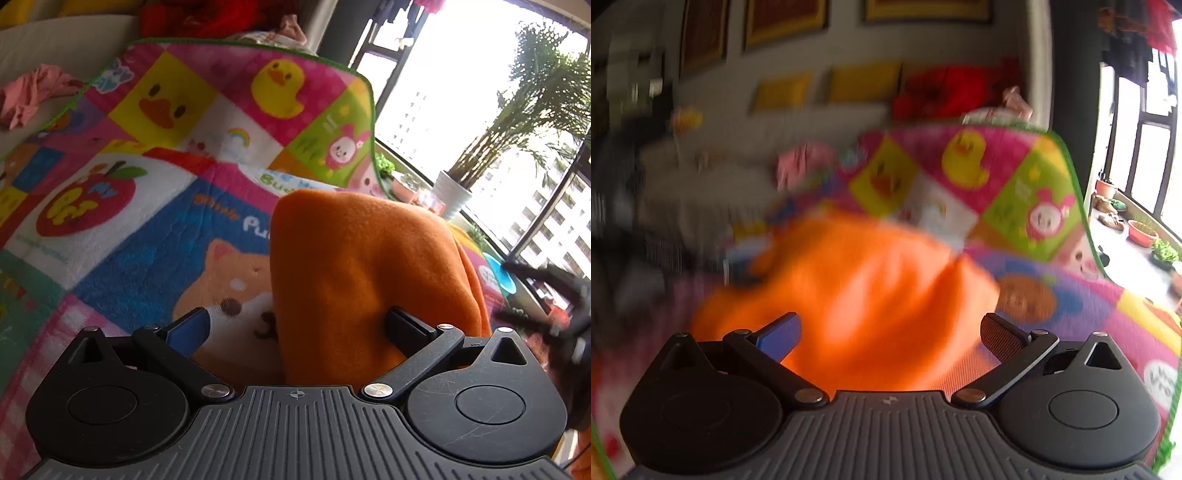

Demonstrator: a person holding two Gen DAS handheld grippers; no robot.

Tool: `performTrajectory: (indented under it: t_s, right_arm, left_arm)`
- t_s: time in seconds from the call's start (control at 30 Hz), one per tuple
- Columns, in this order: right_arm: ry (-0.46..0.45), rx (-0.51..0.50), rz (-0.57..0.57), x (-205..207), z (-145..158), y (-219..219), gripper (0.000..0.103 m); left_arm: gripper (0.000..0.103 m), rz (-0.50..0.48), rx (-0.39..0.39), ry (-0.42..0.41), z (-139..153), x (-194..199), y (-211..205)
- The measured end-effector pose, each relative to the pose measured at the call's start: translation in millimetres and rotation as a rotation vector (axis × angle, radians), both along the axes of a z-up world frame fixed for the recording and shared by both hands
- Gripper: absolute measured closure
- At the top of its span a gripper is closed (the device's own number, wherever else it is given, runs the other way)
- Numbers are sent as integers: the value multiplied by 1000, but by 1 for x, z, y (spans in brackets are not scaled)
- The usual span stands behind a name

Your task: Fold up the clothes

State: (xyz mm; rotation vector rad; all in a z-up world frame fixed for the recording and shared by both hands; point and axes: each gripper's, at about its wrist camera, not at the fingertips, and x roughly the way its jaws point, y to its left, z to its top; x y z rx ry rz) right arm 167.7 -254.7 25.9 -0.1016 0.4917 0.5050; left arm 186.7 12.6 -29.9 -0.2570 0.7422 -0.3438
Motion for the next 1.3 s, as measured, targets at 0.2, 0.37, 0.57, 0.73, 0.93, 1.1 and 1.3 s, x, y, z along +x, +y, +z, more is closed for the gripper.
performTrajectory:
  t_s: [0.2, 0.37, 0.57, 0.73, 0.93, 1.1, 1.3]
  right_arm:
    - [53, -89, -181, 63, -20, 13, 0]
    - [184, -60, -241, 86, -60, 7, 0]
    - [136, -44, -195, 56, -47, -8, 0]
    - [141, -60, -136, 26, -48, -7, 0]
    - [161, -39, -134, 19, -55, -12, 0]
    - [163, -42, -161, 17, -60, -18, 0]
    - [122, -64, -165, 14, -57, -14, 0]
  left_arm:
    - [0, 5, 2, 5, -3, -1, 3]
    - [0, -4, -7, 20, -9, -1, 6]
    - [0, 3, -31, 15, -9, -2, 10]
    - [0, -11, -138, -125, 19, -9, 24]
    - [0, -113, -273, 25, -1, 15, 10]
    - [0, -169, -396, 28, 16, 23, -9]
    - [0, -173, -293, -84, 41, 12, -15]
